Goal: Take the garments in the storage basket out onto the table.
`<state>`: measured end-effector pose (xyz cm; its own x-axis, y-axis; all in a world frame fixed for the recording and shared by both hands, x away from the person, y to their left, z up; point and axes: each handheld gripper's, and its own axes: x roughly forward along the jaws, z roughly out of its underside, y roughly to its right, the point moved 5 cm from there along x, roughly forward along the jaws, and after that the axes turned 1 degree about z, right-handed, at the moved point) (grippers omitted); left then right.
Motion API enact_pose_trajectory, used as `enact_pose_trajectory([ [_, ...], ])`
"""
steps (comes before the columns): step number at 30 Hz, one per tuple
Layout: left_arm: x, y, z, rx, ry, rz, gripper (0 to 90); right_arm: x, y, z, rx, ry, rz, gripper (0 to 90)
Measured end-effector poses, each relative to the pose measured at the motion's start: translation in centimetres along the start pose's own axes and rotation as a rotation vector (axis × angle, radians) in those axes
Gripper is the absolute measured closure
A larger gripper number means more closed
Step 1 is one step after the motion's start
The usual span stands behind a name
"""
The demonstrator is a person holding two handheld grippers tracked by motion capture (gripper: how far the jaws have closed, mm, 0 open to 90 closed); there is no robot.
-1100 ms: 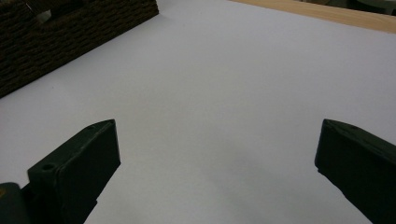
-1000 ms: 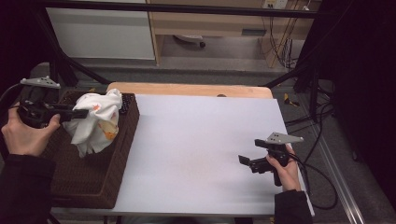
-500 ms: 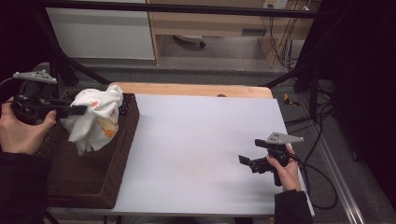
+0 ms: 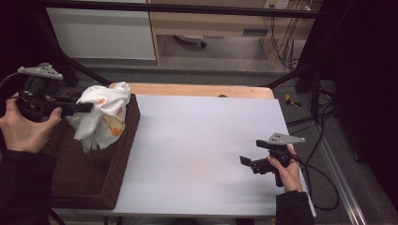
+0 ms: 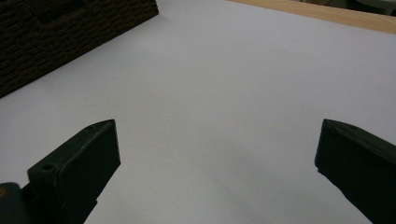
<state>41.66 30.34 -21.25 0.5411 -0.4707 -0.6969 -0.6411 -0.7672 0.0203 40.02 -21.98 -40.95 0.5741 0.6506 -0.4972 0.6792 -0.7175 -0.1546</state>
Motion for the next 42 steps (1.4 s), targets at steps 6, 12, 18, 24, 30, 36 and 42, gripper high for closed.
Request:
enact_pose_trajectory([
  [6, 0.1, 0.9, -0.6, 0.012, 0.001, 0.012, 70.2, 0.0, 0.0, 0.0, 0.0, -0.001, -0.002, 0.7],
  [12, 0.0, 1.9, -1.3, 0.041, -0.005, 0.023, 70.2, 0.0, 0.0, 0.0, -0.001, -0.003, -0.001, 0.7],
  [18, 0.0, 3.0, -2.1, 0.061, -0.003, 0.036, 70.3, 0.0, 0.0, 0.0, -0.001, 0.001, -0.002, 0.7],
  [24, 0.2, 3.7, -2.9, 0.076, -0.007, 0.047, 70.2, 0.0, 0.0, 0.0, -0.002, 0.001, -0.002, 0.7],
  [30, 0.5, 4.4, -3.6, 0.085, -0.007, 0.065, 70.2, -0.1, 0.0, 0.0, -0.002, 0.001, -0.003, 0.7],
  [36, 0.9, 5.1, -4.3, 0.101, -0.01, 0.077, 70.2, -0.1, 0.0, 0.0, 0.0, 0.001, -0.003, 0.7],
  [42, 1.4, 6.0, -5.0, 0.115, -0.006, 0.099, 70.2, -0.1, 0.0, 0.0, -0.003, -0.001, -0.003, 0.7],
])
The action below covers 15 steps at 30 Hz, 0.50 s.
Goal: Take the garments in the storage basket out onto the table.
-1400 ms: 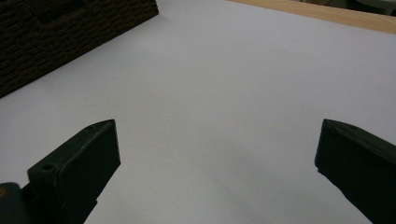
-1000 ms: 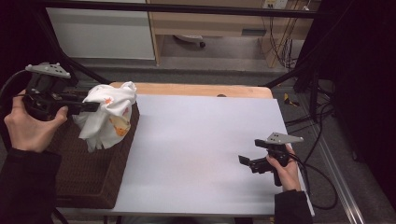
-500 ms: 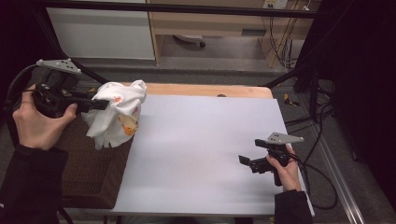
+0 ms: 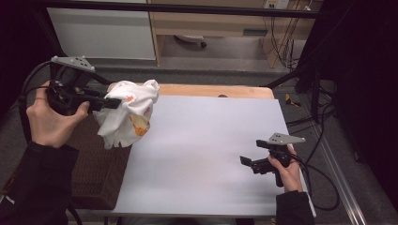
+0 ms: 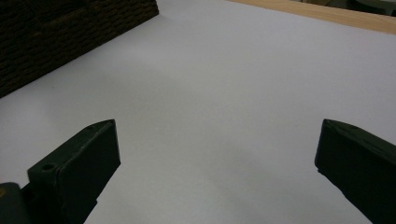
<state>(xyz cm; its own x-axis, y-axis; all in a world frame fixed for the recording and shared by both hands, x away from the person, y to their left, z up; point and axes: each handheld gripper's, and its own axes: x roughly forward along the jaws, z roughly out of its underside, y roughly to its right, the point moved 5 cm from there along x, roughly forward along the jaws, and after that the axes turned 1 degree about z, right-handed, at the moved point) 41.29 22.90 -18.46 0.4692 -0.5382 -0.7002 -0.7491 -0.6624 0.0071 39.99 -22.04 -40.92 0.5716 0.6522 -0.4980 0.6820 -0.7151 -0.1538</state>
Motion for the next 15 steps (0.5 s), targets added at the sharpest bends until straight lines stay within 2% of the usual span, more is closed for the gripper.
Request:
enact_pose_trajectory([
  [15, 1.5, 2.1, -1.9, 0.043, 0.006, 0.042, 70.2, 0.0, 0.0, 0.0, 0.001, 0.003, -0.002, 0.7],
])
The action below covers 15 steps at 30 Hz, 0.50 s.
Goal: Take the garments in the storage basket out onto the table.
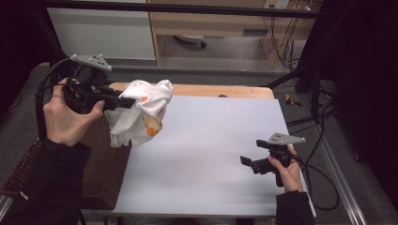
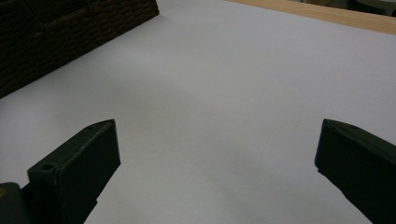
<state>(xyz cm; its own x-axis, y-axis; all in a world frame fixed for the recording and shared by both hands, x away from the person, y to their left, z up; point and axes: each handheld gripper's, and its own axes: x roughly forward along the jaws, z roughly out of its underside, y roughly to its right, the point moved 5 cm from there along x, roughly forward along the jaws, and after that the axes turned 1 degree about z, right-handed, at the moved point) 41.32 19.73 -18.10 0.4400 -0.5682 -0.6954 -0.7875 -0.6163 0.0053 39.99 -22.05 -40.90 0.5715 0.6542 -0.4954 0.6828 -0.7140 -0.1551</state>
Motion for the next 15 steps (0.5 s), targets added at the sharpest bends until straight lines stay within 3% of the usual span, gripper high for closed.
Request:
enact_pose_trajectory([
  [15, 2.8, 1.8, -1.4, 0.036, -0.013, 0.049, 70.3, -0.1, 0.0, 0.0, 0.0, 0.001, 0.001, 0.7],
])
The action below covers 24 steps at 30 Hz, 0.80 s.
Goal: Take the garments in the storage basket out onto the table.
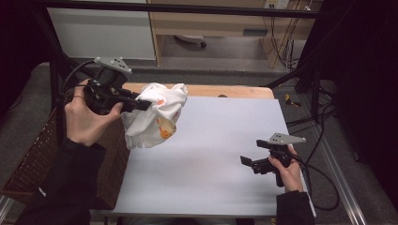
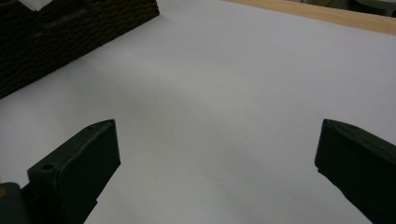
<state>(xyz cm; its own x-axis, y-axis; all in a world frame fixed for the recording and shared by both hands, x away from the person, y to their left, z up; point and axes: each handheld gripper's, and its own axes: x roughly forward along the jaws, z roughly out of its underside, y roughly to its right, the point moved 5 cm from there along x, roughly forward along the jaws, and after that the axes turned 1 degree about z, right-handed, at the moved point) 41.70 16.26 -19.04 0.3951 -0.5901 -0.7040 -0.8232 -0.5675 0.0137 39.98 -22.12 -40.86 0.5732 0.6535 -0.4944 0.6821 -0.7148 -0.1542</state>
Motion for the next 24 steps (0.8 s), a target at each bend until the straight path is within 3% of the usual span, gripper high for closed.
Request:
enact_pose_trajectory([
  [8, 3.1, 0.8, 0.3, 0.014, -0.027, 0.022, 70.1, -0.1, 0.0, 0.0, 0.001, 0.002, 0.0, 0.7],
  [24, 10.0, 1.5, 2.8, -0.009, -0.087, 0.056, 69.8, -0.2, 0.0, 0.0, -0.001, 0.004, -0.002, 0.7],
])
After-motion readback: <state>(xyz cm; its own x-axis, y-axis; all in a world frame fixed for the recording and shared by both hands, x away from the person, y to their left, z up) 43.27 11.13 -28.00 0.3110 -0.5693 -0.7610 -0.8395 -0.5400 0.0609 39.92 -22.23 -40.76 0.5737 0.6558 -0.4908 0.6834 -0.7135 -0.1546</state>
